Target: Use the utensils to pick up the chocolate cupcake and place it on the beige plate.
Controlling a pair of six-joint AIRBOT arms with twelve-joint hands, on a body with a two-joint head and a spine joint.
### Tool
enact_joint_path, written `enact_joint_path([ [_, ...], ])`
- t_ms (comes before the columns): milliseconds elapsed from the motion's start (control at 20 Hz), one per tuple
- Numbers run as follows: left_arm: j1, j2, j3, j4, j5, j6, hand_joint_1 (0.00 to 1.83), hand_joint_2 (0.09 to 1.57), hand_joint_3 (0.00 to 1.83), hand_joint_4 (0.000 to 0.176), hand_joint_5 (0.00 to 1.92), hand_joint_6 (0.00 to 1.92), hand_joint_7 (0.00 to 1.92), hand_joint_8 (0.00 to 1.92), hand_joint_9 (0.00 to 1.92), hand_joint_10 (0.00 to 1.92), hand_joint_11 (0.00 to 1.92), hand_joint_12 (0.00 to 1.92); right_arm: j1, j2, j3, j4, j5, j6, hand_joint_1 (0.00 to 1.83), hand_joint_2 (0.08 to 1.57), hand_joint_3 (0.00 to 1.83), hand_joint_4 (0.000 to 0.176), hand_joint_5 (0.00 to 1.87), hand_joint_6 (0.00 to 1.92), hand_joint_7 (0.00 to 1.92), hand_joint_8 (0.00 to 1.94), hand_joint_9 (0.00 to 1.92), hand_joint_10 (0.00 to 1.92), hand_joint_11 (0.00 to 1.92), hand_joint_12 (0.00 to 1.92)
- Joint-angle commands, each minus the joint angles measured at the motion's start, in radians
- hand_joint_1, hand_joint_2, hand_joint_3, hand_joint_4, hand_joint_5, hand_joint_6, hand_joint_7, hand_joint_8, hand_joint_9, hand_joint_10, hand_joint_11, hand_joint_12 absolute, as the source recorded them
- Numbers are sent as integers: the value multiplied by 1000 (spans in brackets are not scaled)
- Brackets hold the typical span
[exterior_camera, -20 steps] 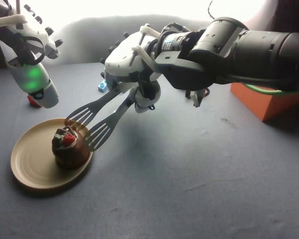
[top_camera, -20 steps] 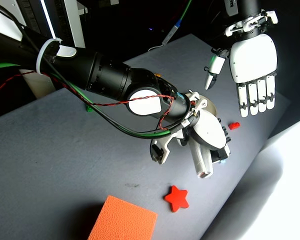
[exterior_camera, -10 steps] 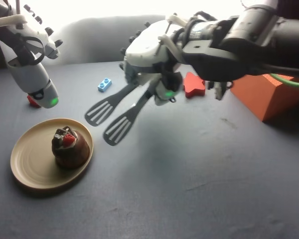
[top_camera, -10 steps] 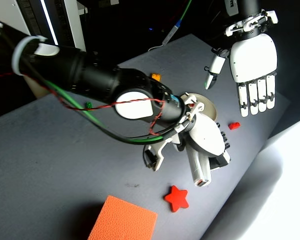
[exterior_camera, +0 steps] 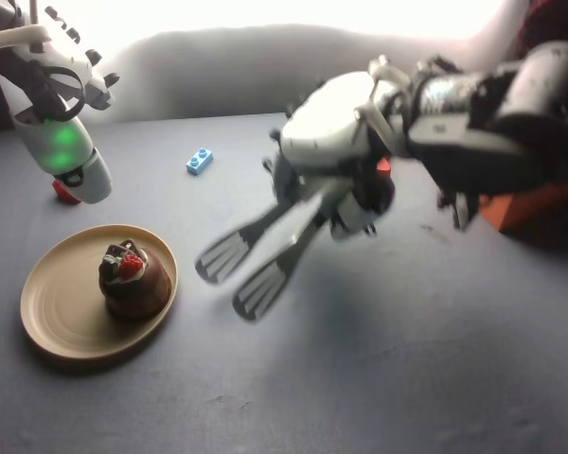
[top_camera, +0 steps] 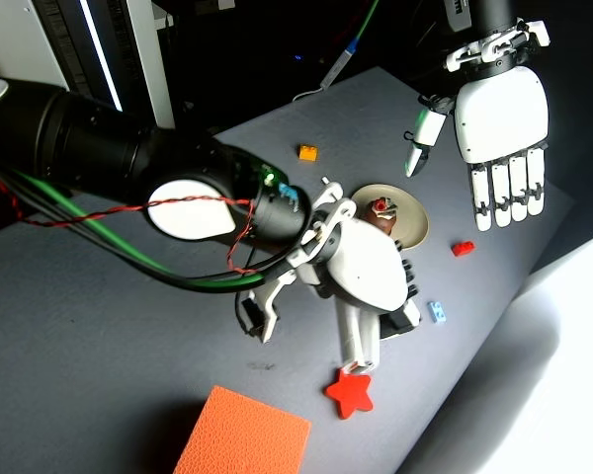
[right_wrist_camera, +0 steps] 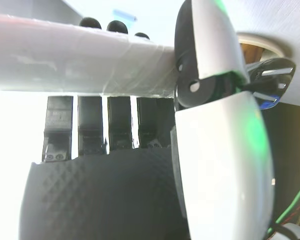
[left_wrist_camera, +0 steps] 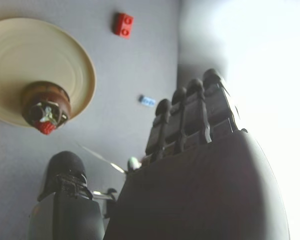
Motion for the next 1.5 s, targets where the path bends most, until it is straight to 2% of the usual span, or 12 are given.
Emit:
enact_joint_path([
  [0, -14, 4, -2, 58, -38, 4, 132, 1085, 3, 0, 0, 0, 0, 0, 0, 0, 0, 0, 0, 15, -15, -3, 169, 8, 1172, 1025, 0, 0, 761, 141, 749, 380, 590, 836, 392, 1477],
  [150, -14, 4, -2, 60, -37, 4, 148, 1072, 0, 0, 5, 2, 11, 4, 5, 2, 0, 0, -54, 44, -63, -3, 276, 22, 1169, 1025, 0, 0, 784, 146, 760, 377, 595, 846, 391, 1487],
  [250, -14, 5, -2, 64, -37, 3, 154, 1075, 0, 0, 0, 0, 0, 0, 0, 0, 0, 0, -94, 49, -67, -2, 312, 62, 1165, 1041, 6, 0, 752, 130, 732, 364, 575, 843, 361, 1467],
  [450, -13, 4, -3, 65, -37, 2, 164, 1077, 0, 0, 0, 0, 5, 1, 5, 2, 0, 0, -177, 69, -80, 43, 411, 67, 1179, 1032, 0, 0, 800, 120, 756, 365, 590, 861, 394, 1433],
  [850, -24, 4, -4, 77, -35, -3, 168, 1076, 0, 0, 23, 8, 28, 10, 26, 9, 17, 8, -220, 98, -114, 43, 407, 19, 1159, 1025, 0, 0, 795, 84, 744, 396, 570, 947, 434, 1485],
  [950, -24, 4, -5, 76, -35, -3, 166, 1076, 0, 0, 21, 5, 30, 7, 30, 9, 5, 4, -219, 102, -118, 43, 394, 18, 1167, 1044, 4, 0, 778, 69, 724, 366, 573, 869, 403, 1451],
  [1200, -34, 2, -7, 77, -33, -3, 155, 1077, 0, 0, 4, 0, 17, 1, 22, 1, 2, 2, -189, 119, -132, 43, 388, 4, 1103, 1054, 0, 0, 749, 60, 719, 258, 542, 837, 431, 1451],
  [1300, -30, 3, -6, 80, -34, -3, 166, 1078, 0, 0, 0, 0, 15, 1, 23, 2, 0, 0, -177, 121, -132, 43, 373, 1, 1046, 1074, 5, 0, 741, 42, 765, 164, 548, 783, 390, 1493],
  [1400, -27, 5, -6, 82, -34, -4, 179, 1075, 0, 0, 5, 2, 36, 8, 53, 13, 27, 13, -171, 123, -133, 43, 363, 1, 934, 1086, 2, 0, 629, 2, 700, 32, 567, 445, 281, 1411],
  [1450, -27, 5, -6, 83, -34, -4, 160, 1075, 0, 0, 0, 0, 30, 4, 55, 12, 24, 13, -170, 124, -133, 43, 362, 0, 844, 1082, 0, 0, 522, 0, 603, 6, 531, 261, 188, 1344],
])
